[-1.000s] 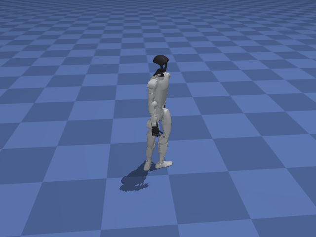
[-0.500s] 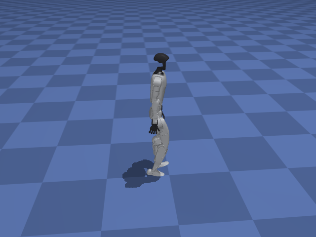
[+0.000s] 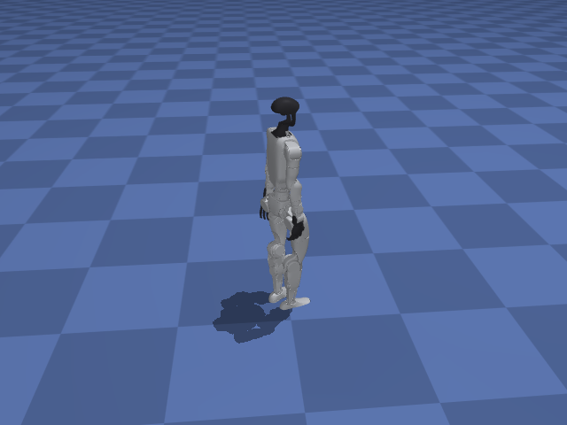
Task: In place motions
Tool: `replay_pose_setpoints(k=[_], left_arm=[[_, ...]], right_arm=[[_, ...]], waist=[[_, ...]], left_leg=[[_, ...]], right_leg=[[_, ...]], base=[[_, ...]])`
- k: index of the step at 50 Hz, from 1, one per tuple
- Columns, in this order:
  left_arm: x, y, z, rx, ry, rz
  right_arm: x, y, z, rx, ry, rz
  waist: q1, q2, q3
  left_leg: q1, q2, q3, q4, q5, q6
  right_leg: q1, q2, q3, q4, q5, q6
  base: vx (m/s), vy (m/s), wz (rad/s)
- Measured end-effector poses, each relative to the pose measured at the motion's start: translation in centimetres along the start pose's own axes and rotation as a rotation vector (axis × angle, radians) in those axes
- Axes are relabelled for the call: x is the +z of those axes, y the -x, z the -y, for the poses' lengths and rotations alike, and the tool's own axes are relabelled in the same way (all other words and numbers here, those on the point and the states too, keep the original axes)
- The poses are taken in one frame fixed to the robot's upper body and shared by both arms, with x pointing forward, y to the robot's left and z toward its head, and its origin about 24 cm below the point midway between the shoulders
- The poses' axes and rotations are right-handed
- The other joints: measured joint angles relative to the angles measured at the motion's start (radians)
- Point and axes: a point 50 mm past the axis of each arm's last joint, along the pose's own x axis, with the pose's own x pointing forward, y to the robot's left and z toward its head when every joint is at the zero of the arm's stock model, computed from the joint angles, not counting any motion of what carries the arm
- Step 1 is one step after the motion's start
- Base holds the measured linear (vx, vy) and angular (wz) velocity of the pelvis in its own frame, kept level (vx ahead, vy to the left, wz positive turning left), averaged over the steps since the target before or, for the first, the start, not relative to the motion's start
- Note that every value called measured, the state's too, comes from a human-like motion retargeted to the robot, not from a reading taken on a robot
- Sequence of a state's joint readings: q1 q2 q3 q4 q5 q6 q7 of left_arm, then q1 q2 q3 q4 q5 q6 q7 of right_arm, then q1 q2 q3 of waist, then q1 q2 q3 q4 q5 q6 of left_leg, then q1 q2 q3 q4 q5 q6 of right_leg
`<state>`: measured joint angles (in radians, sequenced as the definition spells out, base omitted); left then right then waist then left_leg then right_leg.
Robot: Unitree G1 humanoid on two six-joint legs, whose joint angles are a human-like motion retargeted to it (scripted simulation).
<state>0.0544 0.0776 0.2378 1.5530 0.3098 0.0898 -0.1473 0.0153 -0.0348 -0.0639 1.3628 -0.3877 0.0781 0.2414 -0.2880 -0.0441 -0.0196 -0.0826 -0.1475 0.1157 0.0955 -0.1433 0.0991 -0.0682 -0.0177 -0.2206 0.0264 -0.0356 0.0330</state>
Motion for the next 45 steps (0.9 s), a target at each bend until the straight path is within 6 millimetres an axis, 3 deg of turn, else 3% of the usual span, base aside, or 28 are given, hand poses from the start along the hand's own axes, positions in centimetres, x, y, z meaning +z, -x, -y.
replay_pose_setpoints(k=[8,12,15,17,20,22,25,27,30,33,35,40,43,45], left_arm=[[0.0,-0.1,0.5,-0.022,-0.043,0.016],[1.1,0.0,0.3,-0.002,-0.107,0.062],[2.7,0.2,0.0,0.023,-0.152,0.094],[3.7,0.3,-0.2,0.028,-0.187,0.111],[4.7,0.6,-0.9,0.053,-0.236,0.127],[4.9,0.8,-1.4,0.074,-0.265,0.127],[4.9,0.9,-2.0,0.075,-0.28,0.12],[4.4,0.8,-2.1,0.063,-0.243,0.109],[3.1,0.7,-2.3,0.04,-0.125,0.084],[1.2,0.5,-2.2,0.033,0.04,0.054],[-0.4,0.2,-1.7,0.039,0.178,0.026],[-5.3,0.2,-0.1,-0.01,0.476,-0.107],[-6.8,0.2,0.1,0.008,0.586,-0.127],[-7.0,0.1,0.2,0.015,0.642,-0.11]], right_arm=[[-1.0,0.1,0.5,-0.009,0.006,-0.046],[-1.6,0.2,0.8,-0.002,0.005,-0.071],[-2.1,0.3,0.8,-0.003,0.016,-0.093],[-2.7,0.3,0.7,0.001,0.028,-0.116],[-3.5,0.4,0.7,0.009,0.045,-0.146],[-3.9,0.4,0.5,0.008,0.031,-0.155],[-4.1,0.4,0.3,0.004,-0.016,-0.153],[-4.5,0.4,0.4,0.0,-0.02,-0.16],[-4.8,0.6,1.0,-0.019,0.006,-0.177],[-4.5,0.8,2.0,-0.058,0.078,-0.194],[-3.9,0.9,2.8,-0.097,0.133,-0.187],[-2.5,0.9,3.5,-0.14,0.142,-0.133],[-2.0,0.8,3.1,-0.132,0.066,-0.087],[-1.9,0.7,2.8,-0.12,0.008,-0.063]], waist=[[-0.008,0.028,-0.015],[0.019,0.028,0.005],[0.066,0.026,0.038],[0.115,0.023,0.051],[0.297,0.013,0.056],[0.336,0.008,0.051],[0.16,0.011,0.038],[0.112,0.007,0.03],[0.15,-0.021,0.018],[0.209,-0.04,0.035],[0.241,-0.064,0.047],[0.278,-0.073,0.01],[0.276,-0.057,-0.017],[0.266,-0.023,-0.023]], left_leg=[[0.007,0.044,-0.025,0.018,-0.033,-0.049],[-0.022,0.041,-0.063,0.057,-0.033,-0.061],[-0.054,0.018,-0.084,0.078,-0.038,-0.033],[-0.079,0.031,-0.004,0.08,-0.049,-0.023],[-0.092,0.126,0.308,0.071,-0.08,-0.04],[-0.095,0.176,0.455,0.063,-0.079,-0.062],[-0.123,0.18,0.459,0.07,-0.063,-0.083],[-0.126,0.182,0.49,0.068,-0.048,-0.089],[-0.108,0.21,0.656,0.067,0.008,-0.114],[-0.079,0.204,0.658,0.038,0.201,-0.151],[-0.079,0.157,0.551,0.022,0.267,-0.077],[-0.078,0.101,0.492,0.011,0.203,-0.077],[-0.07,0.09,0.476,-0.003,0.148,-0.074],[-0.051,0.095,0.452,-0.019,0.115,-0.062]], right_leg=[[0.01,-0.023,-0.085,0.008,-0.016,0.007],[0.02,-0.053,-0.156,0.029,-0.038,0.001],[0.038,-0.062,-0.194,0.048,-0.063,-0.009],[0.055,-0.067,-0.223,0.058,-0.087,-0.012],[0.072,-0.081,-0.172,0.09,-0.142,0.014],[0.09,-0.106,-0.243,0.093,-0.16,0.038],[0.157,-0.114,-0.633,0.029,-0.141,0.048],[0.202,-0.118,-0.807,0.001,-0.133,0.069],[0.254,-0.126,-0.983,-0.016,-0.139,0.1],[0.309,-0.127,-1.067,-0.018,-0.146,0.116],[0.342,-0.148,-1.098,-0.019,-0.144,0.124],[0.375,-0.162,-1.135,-0.021,-0.129,0.142],[0.388,-0.168,-1.151,0.002,-0.117,0.14],[0.407,-0.17,-1.122,0.048,-0.081,0.103]], base=[[0.11,0.0,0.19],[-0.1,0.11,0.54],[-0.27,0.07,1.23],[-0.35,0.04,1.27],[-0.41,-0.02,0.58],[-0.41,-0.1,2.84],[-0.41,-0.07,6.27],[-0.31,0.01,4.85],[-0.28,0.07,2.87],[-0.17,0.18,1.38],[-0.07,0.17,0.77],[-0.01,0.25,0.29],[0.02,0.33,0.2],[0.04,0.3,0.23]])
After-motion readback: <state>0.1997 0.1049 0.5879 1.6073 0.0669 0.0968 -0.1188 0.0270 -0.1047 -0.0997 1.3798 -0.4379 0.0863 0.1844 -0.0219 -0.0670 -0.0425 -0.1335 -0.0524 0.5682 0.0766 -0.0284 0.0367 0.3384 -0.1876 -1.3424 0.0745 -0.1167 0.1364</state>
